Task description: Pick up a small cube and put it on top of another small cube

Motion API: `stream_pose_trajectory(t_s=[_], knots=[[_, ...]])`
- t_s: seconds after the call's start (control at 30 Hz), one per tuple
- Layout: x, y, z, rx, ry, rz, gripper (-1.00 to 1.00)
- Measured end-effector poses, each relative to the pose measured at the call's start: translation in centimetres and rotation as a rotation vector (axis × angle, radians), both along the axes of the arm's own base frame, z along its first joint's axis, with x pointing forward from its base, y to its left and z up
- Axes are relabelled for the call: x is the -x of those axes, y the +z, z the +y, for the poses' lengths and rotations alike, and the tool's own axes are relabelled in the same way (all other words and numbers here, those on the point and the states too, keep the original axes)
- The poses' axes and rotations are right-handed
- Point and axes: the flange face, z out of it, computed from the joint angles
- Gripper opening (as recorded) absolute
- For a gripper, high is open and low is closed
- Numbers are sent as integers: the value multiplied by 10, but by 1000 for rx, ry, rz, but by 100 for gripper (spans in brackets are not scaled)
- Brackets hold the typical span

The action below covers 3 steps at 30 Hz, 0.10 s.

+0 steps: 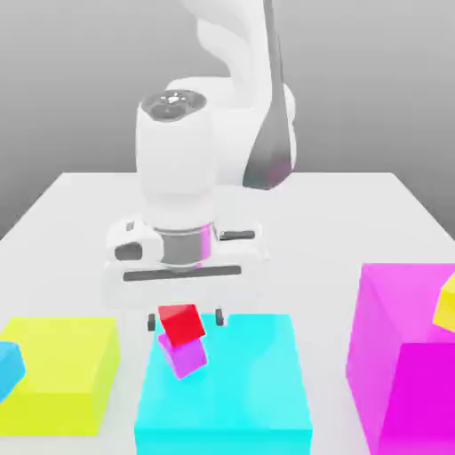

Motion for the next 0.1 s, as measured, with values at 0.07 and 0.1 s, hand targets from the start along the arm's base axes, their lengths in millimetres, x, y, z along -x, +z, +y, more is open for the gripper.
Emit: stream_pose_trajectory(t_s=[0.07, 0.1], knots=[[-1, 20, 0, -1, 1, 0, 100], [-1, 32, 0, -1, 0, 0, 100]])
